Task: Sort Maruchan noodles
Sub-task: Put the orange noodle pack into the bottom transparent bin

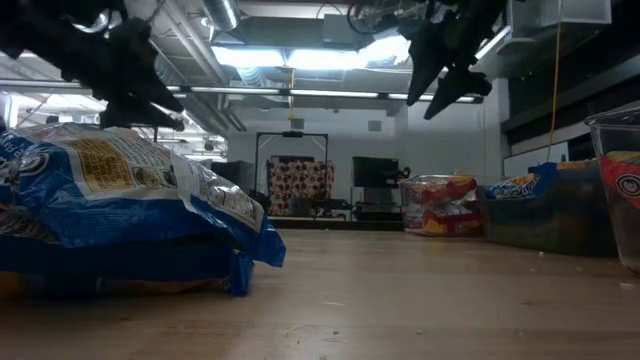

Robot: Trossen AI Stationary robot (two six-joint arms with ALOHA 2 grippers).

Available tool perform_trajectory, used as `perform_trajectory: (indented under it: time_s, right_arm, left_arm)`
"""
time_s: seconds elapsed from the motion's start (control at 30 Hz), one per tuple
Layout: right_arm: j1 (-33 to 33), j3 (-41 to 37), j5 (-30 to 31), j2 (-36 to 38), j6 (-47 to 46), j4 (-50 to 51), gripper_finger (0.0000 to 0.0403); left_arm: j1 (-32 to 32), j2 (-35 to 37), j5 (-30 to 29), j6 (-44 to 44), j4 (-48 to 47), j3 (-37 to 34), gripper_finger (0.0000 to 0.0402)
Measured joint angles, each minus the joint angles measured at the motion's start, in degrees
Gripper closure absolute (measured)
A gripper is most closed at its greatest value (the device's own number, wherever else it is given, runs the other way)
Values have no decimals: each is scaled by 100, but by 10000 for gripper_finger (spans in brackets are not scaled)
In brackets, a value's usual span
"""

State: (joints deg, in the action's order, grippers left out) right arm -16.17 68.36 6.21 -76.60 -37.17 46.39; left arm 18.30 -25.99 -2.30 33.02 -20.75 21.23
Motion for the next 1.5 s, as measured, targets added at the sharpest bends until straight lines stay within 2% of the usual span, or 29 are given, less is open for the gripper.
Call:
perform_trajectory:
  time_s: [0.2, 0.3, 0.43, 0.6, 0.7, 0.87, 1.1, 1.3, 1.5]
  right_arm:
    - [508, 0, 192, -148, 54, -382, 194]
    - [712, -1, 357, -343, 200, -595, 180]
    - [804, -2, 407, -634, 301, -796, 155]
    - [797, -4, 85, -1009, 299, -974, 126]
    - [797, -4, 13, -1192, 302, -1062, 113]
    - [797, -7, -235, -1377, 299, -1320, 99]
    - [797, -9, -261, -1438, 302, -1519, 99]
    - [797, -9, -226, -1438, 308, -1502, 99]
    - [797, -9, -222, -1440, 315, -1503, 100]
  left_arm:
    - [-143, -970, 493, 238, -175, 156, 255]
    - [-260, -1315, 540, -1, -377, 156, 255]
    - [-369, -1522, 484, -355, -291, 156, 255]
    - [-443, -1684, 483, -363, -283, 45, 251]
    - [-443, -1777, 477, -359, -261, -87, 233]
    - [-443, -1884, 564, -269, -95, -289, 182]
    - [-441, -2156, 521, -206, 130, -345, 118]
    - [-441, -2737, 505, 83, 335, -349, 100]
    - [-441, -3429, 885, 141, 1160, -349, 99]
